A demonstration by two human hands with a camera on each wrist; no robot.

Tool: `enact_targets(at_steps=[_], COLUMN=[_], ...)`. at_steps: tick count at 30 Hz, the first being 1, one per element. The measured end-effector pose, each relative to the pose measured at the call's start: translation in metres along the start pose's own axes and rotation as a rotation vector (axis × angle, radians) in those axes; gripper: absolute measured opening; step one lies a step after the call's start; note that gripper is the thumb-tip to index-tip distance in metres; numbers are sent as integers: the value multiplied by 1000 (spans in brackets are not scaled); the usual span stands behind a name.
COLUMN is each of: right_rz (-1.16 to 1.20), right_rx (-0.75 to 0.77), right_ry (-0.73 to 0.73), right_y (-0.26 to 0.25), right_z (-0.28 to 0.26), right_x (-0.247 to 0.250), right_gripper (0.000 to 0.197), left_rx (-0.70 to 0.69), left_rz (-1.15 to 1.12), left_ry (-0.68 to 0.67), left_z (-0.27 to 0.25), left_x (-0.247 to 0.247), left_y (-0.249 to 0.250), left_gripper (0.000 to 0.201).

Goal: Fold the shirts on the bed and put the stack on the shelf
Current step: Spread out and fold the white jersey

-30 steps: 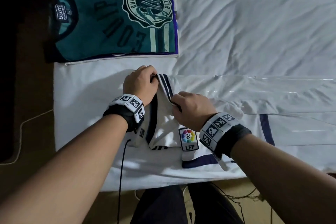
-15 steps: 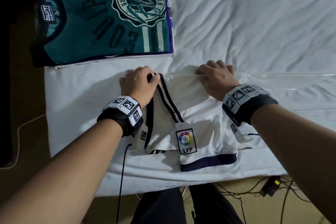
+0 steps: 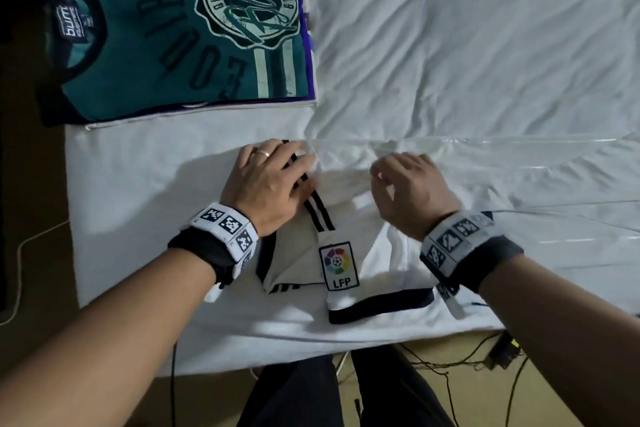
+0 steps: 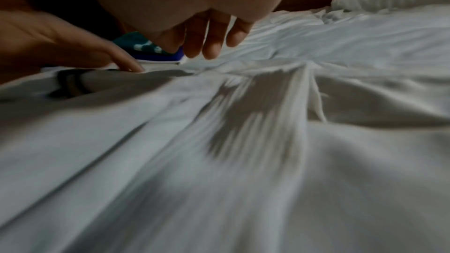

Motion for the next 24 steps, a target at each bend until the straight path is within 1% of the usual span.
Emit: enact_targets(at_steps=[2, 4, 6, 7, 8, 9, 11, 14, 15, 17, 19, 21, 22, 24], right_rz=[103, 148, 79, 23, -26, -57, -81, -168, -195, -191, -126, -56, -27, 26], right_rx=[68, 175, 268, 285, 289, 288, 305, 374, 392, 418, 438, 461, 474, 510], right_ry=[-79, -223, -397, -479, -534, -558, -539, -499, -478, -387, -280, -196, -180, -234], right_y=[-20, -47, -67, -71, -71, -71, -71, -73, -73, -74, -75, -77, -77, -74], right_z=[-29, -62, -89, -98, -104, -107, -108, -113, -115, -117, -119, -121, -124, -134], right_x=[-8, -20, -38, -45, -51, -54, -55, -58, -59, -59, -56, -46, -41, -36], right_gripper=[9, 17, 32, 40, 46, 49, 47, 48, 44, 28, 13, 11, 10, 7], left_rx=[40, 50, 72, 96, 119, 136, 138, 99, 89, 86, 117, 155, 175, 217], left_rz=[-14, -33, -98, -147, -192, -221, -202, -77, -50, -28, -36, -70, -98, -150], left_ry=[-111, -156, -159, -151, -143, -131, -77, 73, 96, 82, 27, -16, -30, -48], left_z=[-5, -6, -4, -2, -1, -1, -3, -18, -23, -32, -39, -41, -41, -41], left_x=[-13, -20, -20, -19, -18, -18, -14, -6, -7, -12, -19, -25, -28, -32], left_y=[-11, -14, -13, -12, -13, -14, -11, 1, 5, 9, 6, 3, 2, 2], left_gripper=[62, 68, 69, 66, 62, 58, 53, 50, 48, 49, 53, 59, 60, 62])
Point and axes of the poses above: each hand's wrist, its own z-axis towards the middle knuckle, its own x-axis out of the back of the hand, y = z × x, the point moved 5 cm from there along z, towards the middle knuckle, and after that the axes turned 7 degrees about -y, right-handed, at the moved point
